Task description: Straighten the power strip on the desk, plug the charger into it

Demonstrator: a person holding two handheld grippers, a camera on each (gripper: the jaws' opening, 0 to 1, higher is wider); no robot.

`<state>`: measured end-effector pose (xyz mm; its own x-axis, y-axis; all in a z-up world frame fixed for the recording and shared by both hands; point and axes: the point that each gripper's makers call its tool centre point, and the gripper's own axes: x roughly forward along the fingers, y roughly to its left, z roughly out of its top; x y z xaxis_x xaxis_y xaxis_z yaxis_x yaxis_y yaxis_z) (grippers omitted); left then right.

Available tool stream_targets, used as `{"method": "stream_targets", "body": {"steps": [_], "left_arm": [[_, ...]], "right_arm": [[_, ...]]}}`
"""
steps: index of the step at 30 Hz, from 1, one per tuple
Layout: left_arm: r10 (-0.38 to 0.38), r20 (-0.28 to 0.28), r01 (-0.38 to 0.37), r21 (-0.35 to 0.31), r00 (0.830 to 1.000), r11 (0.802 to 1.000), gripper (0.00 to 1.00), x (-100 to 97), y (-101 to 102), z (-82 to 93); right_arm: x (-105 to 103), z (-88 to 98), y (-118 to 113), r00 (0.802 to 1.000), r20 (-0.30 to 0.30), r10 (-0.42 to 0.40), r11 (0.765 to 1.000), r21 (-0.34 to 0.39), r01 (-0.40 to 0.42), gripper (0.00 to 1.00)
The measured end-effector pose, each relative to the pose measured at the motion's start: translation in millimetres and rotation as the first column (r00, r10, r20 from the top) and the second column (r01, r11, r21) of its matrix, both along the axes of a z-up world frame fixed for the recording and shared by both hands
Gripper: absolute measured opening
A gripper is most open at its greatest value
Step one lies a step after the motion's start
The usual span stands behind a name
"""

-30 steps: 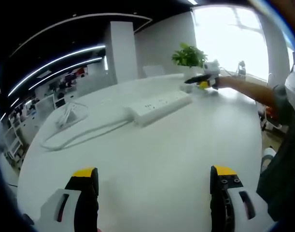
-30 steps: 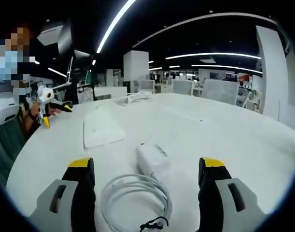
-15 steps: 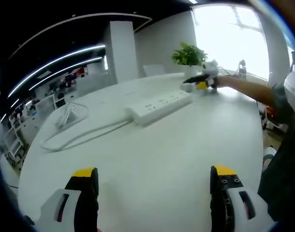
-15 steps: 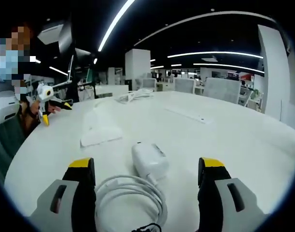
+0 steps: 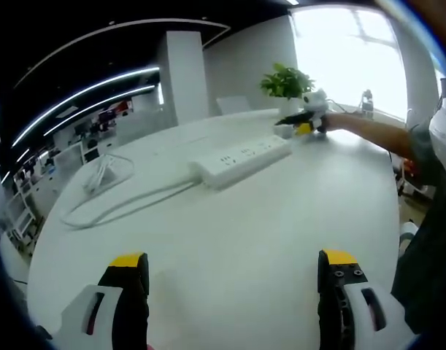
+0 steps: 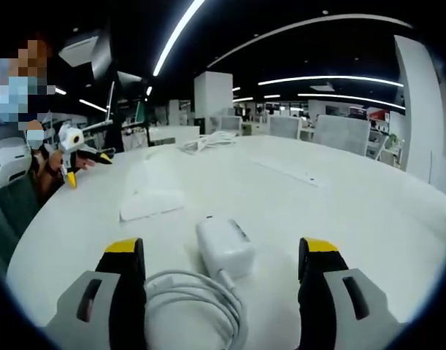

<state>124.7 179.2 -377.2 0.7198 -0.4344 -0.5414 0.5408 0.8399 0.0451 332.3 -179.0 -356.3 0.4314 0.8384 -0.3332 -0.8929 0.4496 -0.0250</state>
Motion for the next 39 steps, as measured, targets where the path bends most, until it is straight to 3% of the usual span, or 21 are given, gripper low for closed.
{"method": "stream_targets", "body": {"steps": [39], "left_arm": [[0.017,0.001,-0.017,-0.003,1.000,1.000,0.99,2.7,2.6,0.0]], "right_arm": [[4.2,-9.4,11.5,0.997,-0.034,0.076,0.997,-0.027,-0.077,0.79]]}}
